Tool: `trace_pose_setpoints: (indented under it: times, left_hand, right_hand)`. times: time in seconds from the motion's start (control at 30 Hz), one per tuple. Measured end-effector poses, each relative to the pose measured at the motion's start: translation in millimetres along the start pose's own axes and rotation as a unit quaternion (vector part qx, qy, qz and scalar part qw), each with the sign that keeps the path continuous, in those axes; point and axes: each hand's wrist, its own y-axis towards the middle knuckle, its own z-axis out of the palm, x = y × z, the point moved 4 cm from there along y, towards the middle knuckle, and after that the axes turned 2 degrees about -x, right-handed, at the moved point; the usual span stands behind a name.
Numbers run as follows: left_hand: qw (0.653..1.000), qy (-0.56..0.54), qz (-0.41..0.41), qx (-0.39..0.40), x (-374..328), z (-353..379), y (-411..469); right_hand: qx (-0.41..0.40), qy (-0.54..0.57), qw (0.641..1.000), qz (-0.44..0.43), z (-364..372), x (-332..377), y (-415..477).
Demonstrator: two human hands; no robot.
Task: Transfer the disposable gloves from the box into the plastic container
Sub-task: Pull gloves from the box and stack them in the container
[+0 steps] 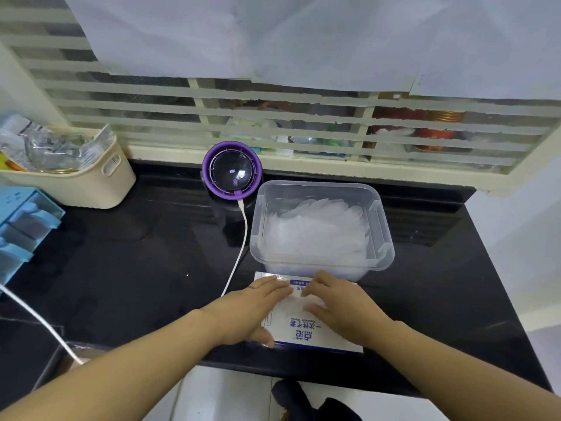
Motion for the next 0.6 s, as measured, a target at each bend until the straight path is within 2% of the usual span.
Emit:
trace_pose_setpoints:
  times: [0.1,0.3,0.47,0.6]
  left_hand:
    - [1.000,0.010,-0.025,0.006,-4,-1,-1]
    - [0.996,0.024,-0.086,0.010,-5,-4,3]
    - [0.993,0.054,-0.102,0.012,-8,-9,7]
    - [0.992,0.069,-0.106,0.014,-10,-11,7]
  right_hand:
    - [0.021,-0.004,1.000,0.002,2,9,3]
    - [-0.058,0.084,0.994,0.032,-5,24,12]
    - [-0.105,0.121,0.987,0.030,-22,24,4]
    - [-0.165,0.152,0.972,0.067,-35,13,-12]
